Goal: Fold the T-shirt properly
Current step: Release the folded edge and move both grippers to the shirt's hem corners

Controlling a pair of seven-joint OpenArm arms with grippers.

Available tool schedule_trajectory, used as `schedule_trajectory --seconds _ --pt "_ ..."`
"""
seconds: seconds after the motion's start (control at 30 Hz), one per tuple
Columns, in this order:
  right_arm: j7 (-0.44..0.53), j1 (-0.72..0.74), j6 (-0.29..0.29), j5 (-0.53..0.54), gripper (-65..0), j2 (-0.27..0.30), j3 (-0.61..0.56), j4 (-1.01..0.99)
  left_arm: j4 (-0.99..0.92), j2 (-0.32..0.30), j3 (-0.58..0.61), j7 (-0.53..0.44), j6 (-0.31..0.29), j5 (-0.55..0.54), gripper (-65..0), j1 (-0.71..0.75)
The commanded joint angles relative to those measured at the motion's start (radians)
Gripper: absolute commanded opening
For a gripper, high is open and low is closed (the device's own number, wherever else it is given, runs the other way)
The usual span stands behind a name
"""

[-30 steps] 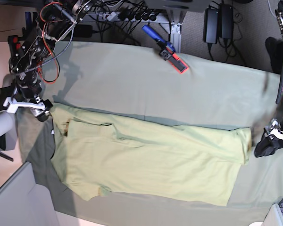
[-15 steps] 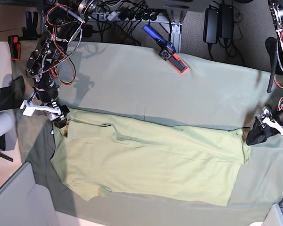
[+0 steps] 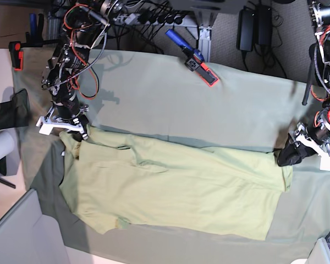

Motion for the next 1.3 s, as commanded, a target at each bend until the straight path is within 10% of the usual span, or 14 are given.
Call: schedule_trajectory --seconds 0.0,0.47,0.63,1.27 --pt "-0.018 0.012 0.027 -0.004 -65.0 0.005 -0.003 0.007 0.017 -0.004 0.013 -0.021 -0.012 -0.001 -27.4 -0.025" --pt "-0.019 0.009 0.027 -0.003 -65.0 0.005 -0.003 0.007 0.015 0.031 0.082 -0.065 0.024 0.078 -27.7 -0.039" --pt "-0.018 0.009 0.028 -0.003 -65.0 0.005 -0.003 0.007 0.015 0.061 0.085 -0.073 0.021 0.149 -65.0 -0.061" --pt "-0.210 -0.166 0.057 0.129 -65.0 0.098 0.000 0.267 0.101 -0.072 0.055 0.195 -0.012 -0.069 -65.0 -0.037"
